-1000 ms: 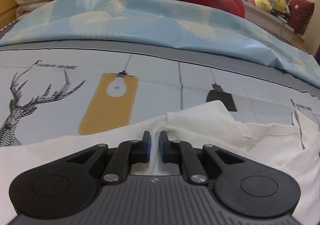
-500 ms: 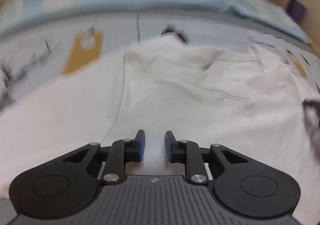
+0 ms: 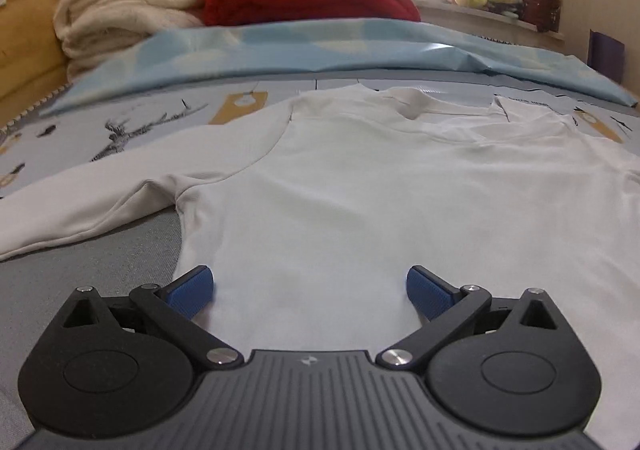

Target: Fold small clothes

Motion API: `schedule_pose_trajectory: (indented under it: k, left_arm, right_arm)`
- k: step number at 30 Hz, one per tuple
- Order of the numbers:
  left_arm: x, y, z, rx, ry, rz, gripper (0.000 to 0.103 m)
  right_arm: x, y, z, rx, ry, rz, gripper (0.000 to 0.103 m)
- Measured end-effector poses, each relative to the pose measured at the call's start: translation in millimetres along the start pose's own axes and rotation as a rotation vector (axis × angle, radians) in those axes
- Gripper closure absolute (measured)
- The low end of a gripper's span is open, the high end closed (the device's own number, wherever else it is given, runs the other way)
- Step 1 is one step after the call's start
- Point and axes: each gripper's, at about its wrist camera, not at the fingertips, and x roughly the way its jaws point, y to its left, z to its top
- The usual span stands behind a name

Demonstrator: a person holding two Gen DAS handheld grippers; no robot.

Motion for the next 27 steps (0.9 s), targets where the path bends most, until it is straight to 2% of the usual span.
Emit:
schedule_pose_trajectory:
  k: [4, 8, 10, 12, 19, 27]
  left_arm:
    - [2, 14, 1, -0.073, 0.022, -0.06, 0.0]
    - [3, 6, 0, -0.041, 0.02, -0.037, 0.0]
    - [3, 8, 0, -0.048, 0.021, -0.042, 0.0]
    - [3, 11, 0, -0.061, 0.022, -0.052, 0.0]
    - [3, 10, 0, -0.053, 0.022, -0.048, 0.0]
    - [3, 10, 0, -0.052, 0.022, -0.047, 0.0]
  right_arm:
    - [-58, 1, -31, -0.01, -0.065, 0.043, 0.053]
    - [-82, -6, -55, 0.0, -0.119, 0.044, 0.053]
    - [-80, -9, -63, -0.017, -0.147, 0.026, 0.053]
    - [-72, -11, -68, -0.019, -0.136, 0.004, 0.053]
    - [-57, -19, -75, 0.042, -0.146, 0.0, 0.053]
    - [-69, -31, -81, 0.1, -0.164, 0.012, 0.053]
